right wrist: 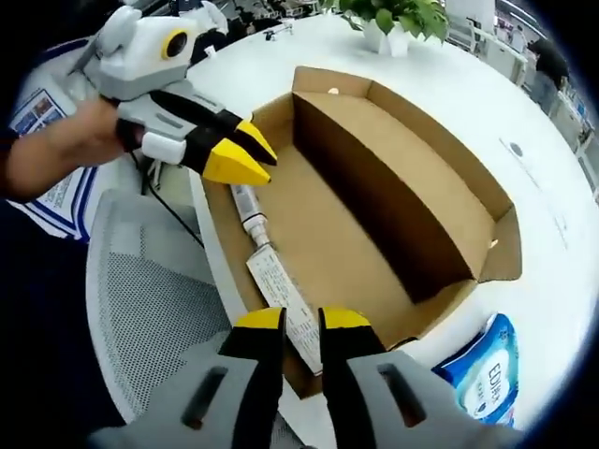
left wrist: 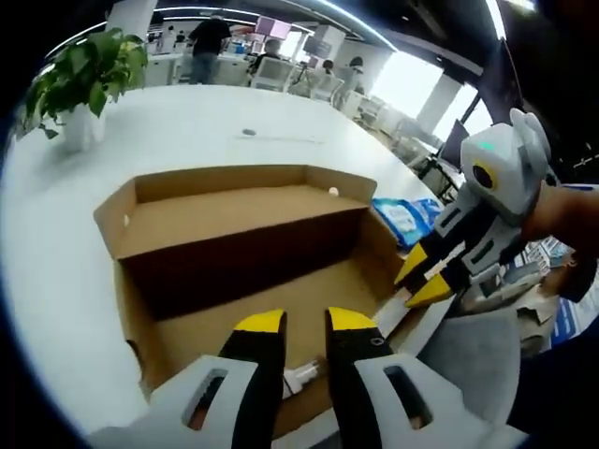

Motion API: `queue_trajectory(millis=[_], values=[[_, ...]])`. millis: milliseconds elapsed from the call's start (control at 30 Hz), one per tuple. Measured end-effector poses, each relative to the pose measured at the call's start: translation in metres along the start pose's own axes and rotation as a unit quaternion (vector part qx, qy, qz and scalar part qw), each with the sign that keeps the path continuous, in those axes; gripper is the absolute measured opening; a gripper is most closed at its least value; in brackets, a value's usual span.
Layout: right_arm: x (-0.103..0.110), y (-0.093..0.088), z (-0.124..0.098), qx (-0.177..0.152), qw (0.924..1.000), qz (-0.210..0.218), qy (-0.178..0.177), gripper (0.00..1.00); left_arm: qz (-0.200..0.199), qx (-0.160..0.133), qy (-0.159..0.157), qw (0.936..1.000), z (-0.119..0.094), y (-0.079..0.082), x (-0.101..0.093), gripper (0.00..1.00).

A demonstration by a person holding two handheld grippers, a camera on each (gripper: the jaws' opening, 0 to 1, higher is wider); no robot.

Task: Operate the shoe box by opening the lid, removing the specified soft item, and placing it in the target area until the item is outside and the box remains undamaged.

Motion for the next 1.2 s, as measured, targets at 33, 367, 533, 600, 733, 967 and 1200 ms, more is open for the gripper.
queue_trajectory(millis=[33, 367, 533, 600, 733, 967, 1200], values=[[0.0, 0.0, 0.0, 0.006, 1.0, -0.005, 0.006, 0.13, 0.001, 0.0, 0.0, 1.0, 0.0, 0.0, 0.0, 0.13], [-0.002, 0.002, 0.007, 0.086, 0.9906, -0.086, 0.062, 0.16, -0.001, 0.001, -0.003, 1.0, 0.001, 0.0, 0.001, 0.13], [0.0, 0.009, 0.009, 0.104, 0.9795, -0.155, 0.077, 0.15, -0.001, 0.0, -0.002, 1.0, 0.001, 0.0, 0.001, 0.13], [0.001, 0.011, 0.01, 0.116, 0.9727, -0.184, 0.08, 0.15, -0.003, 0.001, -0.003, 1.0, 0.001, -0.001, 0.002, 0.13], [0.002, 0.014, 0.014, 0.131, 0.9651, -0.21, 0.086, 0.16, -0.007, 0.001, -0.001, 1.0, 0.0, -0.003, 0.003, 0.13], [0.007, 0.015, 0.021, 0.145, 0.9548, -0.24, 0.098, 0.15, -0.011, 0.003, 0.001, 0.9999, 0.001, -0.005, 0.005, 0.13], [0.005, 0.015, 0.027, 0.153, 0.9512, -0.249, 0.099, 0.13, -0.013, 0.003, 0.002, 0.9999, 0.001, -0.006, 0.006, 0.13]])
Point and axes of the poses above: the point that each gripper's makers call its tool centre point, and the gripper's own axes: z roughly forward along the fingers, x roughly to its left, y roughly out of its top, the point moved 8 cm from there along -z, roughly backward along the fingers, and after that the axes turned 4 degrees about -y, right-handed, at the moved point
